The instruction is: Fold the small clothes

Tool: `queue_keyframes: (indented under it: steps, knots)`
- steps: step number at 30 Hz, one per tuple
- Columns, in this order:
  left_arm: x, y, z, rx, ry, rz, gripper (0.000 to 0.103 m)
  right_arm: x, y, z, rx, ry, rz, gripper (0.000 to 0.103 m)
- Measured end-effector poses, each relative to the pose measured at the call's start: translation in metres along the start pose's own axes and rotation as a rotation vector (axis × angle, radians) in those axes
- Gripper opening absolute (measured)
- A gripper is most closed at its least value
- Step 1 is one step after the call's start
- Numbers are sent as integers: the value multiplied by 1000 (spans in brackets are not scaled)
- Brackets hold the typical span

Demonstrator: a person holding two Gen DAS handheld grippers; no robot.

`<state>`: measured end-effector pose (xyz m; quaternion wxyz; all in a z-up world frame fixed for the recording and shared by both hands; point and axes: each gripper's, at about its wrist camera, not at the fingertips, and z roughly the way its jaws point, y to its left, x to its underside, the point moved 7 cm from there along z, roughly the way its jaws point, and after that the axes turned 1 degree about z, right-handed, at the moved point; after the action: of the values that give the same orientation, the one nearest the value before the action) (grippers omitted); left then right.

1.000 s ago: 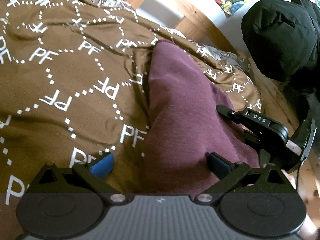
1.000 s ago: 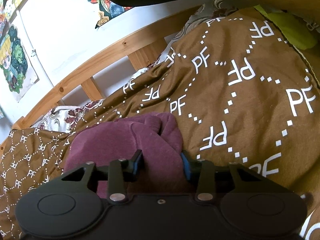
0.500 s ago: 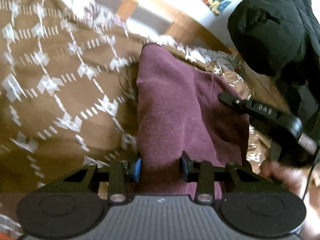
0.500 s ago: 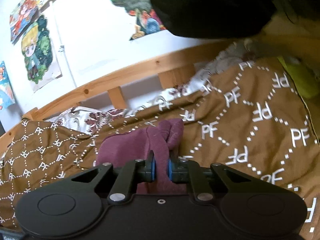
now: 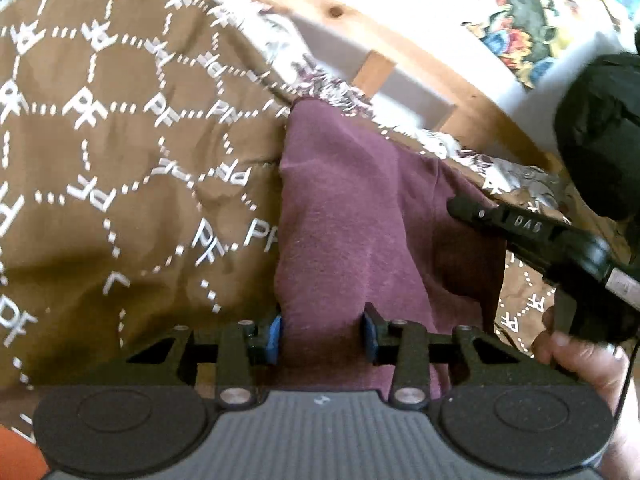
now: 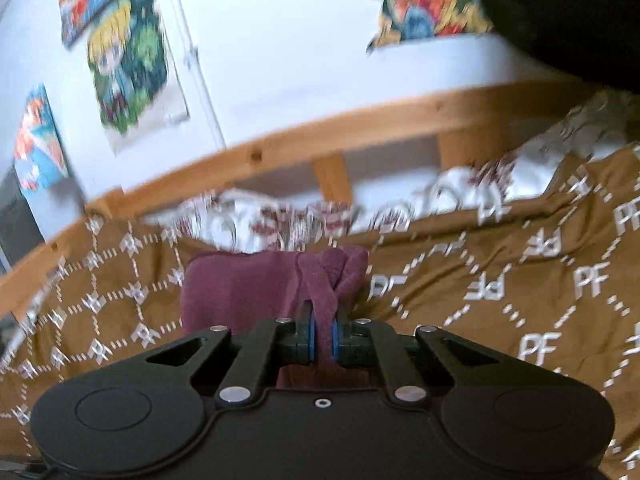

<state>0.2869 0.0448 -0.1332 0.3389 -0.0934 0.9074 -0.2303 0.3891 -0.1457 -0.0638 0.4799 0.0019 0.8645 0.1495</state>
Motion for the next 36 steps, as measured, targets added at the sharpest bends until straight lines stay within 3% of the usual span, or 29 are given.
queue_keyframes:
  steps: [4,10,13,15,19,21,31,36]
  knots:
    - [-1,1,3,-10,-4,0,49,8,-5,10,46,17,8,11]
    - [1,-5,-3,-53,-16,26,58,13,-26,-6,80,19,65,29]
    - [1,-11,-13,-69,-31,51,74,19,-27,-24,99,18,66,39]
    - [1,-16,-24,-81,-54,66,90,23,-21,-37,105,8,35,51]
    - [2,-28,-50,-107,-91,131,96,25,-7,-73,103,-40,4,65]
    - [3,-32,-67,-124,-126,156,100,26,-1,-92,95,-70,-7,77]
    - [24,-32,-160,-181,-273,207,102,31,37,-197,51,-235,-85,101]
    - [49,-27,-195,-242,-310,250,102,46,47,-237,23,-263,-68,102]
